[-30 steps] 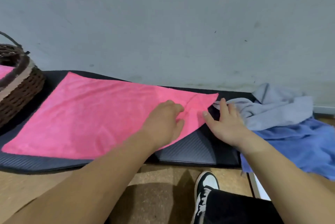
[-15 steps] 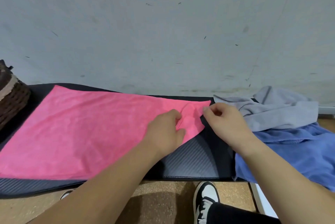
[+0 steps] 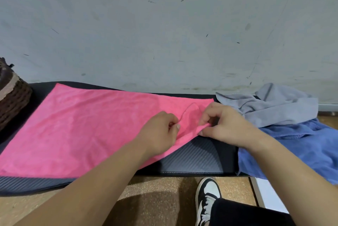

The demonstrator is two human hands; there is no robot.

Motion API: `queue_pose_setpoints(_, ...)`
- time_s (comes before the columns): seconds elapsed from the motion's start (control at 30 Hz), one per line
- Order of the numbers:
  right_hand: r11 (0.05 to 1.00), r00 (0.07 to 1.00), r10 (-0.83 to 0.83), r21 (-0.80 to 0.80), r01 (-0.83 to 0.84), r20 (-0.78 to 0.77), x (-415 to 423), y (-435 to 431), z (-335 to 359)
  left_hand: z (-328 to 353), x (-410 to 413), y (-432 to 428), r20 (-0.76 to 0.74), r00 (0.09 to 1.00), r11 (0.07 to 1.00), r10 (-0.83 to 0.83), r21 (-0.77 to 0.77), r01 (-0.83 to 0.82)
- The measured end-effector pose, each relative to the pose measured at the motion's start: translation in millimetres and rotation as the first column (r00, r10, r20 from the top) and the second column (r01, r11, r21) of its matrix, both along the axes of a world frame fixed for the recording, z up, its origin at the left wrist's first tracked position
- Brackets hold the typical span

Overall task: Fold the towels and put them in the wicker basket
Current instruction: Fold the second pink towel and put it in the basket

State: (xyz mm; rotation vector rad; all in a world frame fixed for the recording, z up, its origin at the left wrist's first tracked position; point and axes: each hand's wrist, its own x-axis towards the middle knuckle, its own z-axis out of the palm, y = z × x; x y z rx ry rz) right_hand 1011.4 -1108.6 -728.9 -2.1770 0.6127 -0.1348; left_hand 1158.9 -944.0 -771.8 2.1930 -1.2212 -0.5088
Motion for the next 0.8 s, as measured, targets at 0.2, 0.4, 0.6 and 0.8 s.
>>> queue_pose_setpoints(0.2, 0.951, 0.793, 0.304, 0.114, -0.288, -0.529, -38, 2, 38, -2, -2, 9, 0.080, 0.993, 0.995, -0.088, -0.036, 0.091)
queue_pose_setpoints(0.4, 0.980, 0.967, -0.170, -0.140, 0.144, -0.190, -22, -9, 19, 2, -4, 11, 0.241, 0.968, 0.997, -0.067, 0.064, 0.053)
queue_pose_setpoints(0.6, 0.974, 0.850, -0.063, -0.216, -0.061, -0.523, 25, 17, -35, -9, -2, 17, 0.224, 0.973, 0.836, -0.057, 0.543, -0.076)
queue_pose_setpoints(0.8, 0.979, 0.891, -0.165, -0.183, 0.094, -0.423, 49, 1, -51, -25, 18, 6, 0.308, 0.950, 0.864, -0.046, 0.490, -0.117)
